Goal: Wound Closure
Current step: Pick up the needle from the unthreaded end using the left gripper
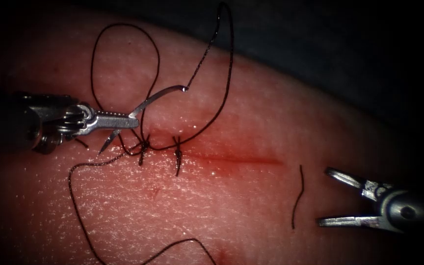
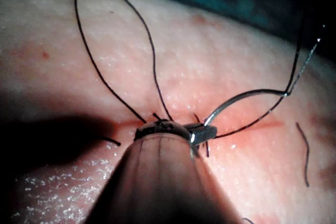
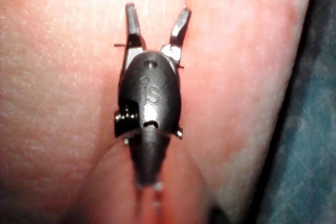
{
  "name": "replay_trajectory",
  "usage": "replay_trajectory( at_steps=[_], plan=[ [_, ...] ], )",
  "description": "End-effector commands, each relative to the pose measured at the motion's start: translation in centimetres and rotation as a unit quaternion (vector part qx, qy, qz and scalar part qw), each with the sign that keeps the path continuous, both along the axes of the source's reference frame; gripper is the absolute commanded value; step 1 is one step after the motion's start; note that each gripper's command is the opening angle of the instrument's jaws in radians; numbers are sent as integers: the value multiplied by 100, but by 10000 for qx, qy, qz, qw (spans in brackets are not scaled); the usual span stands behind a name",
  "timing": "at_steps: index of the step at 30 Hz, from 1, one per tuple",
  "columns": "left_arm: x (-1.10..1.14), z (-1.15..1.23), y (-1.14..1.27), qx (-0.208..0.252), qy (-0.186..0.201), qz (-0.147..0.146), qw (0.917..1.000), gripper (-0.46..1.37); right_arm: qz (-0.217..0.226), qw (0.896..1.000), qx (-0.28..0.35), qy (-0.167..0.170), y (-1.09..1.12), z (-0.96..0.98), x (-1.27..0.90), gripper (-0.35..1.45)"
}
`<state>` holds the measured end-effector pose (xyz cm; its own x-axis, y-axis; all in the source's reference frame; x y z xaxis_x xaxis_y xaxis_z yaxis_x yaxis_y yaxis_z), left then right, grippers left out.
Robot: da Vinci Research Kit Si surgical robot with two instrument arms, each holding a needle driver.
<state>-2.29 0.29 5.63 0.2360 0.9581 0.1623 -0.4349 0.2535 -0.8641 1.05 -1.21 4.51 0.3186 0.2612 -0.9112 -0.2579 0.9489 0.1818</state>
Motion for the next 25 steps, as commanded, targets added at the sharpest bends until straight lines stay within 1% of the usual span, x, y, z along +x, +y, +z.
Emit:
replay_trajectory(
  at_steps=[1,2,4,5,8,9,12,15,19,25],
  plan=[
    [-1,0,0,96,-173,-177,9996,-35,17,10000,41,20,-1,1,1,97],
    [-3,-2,-4,173,-342,-391,9985,-35,32,10000,65,23,-2,1,3,97],
    [-6,-4,-7,191,-528,-589,9967,-35,68,9999,141,36,-3,2,5,97],
    [-8,-7,-10,174,-664,-747,9948,-35,93,9998,194,45,-3,2,6,96],
    [-14,-16,-15,204,-776,-979,9920,-35,191,9993,310,108,-3,2,7,95],
    [-15,-16,-15,205,-775,-982,9919,-35,191,9993,310,107,-2,2,7,95],
    [-17,-25,-13,208,-803,-1112,9903,-35,234,9989,388,133,-2,2,6,94],
    [-17,-32,-9,254,-822,-1148,9897,-35,249,9987,419,135,1,3,6,94],
    [-16,-33,-6,235,-816,-1139,9899,-35,259,9987,429,127,6,5,5,94],
    [-16,-33,-6,209,-810,-1125,9901,-35,259,9987,428,127,7,5,5,94]
  ],
)
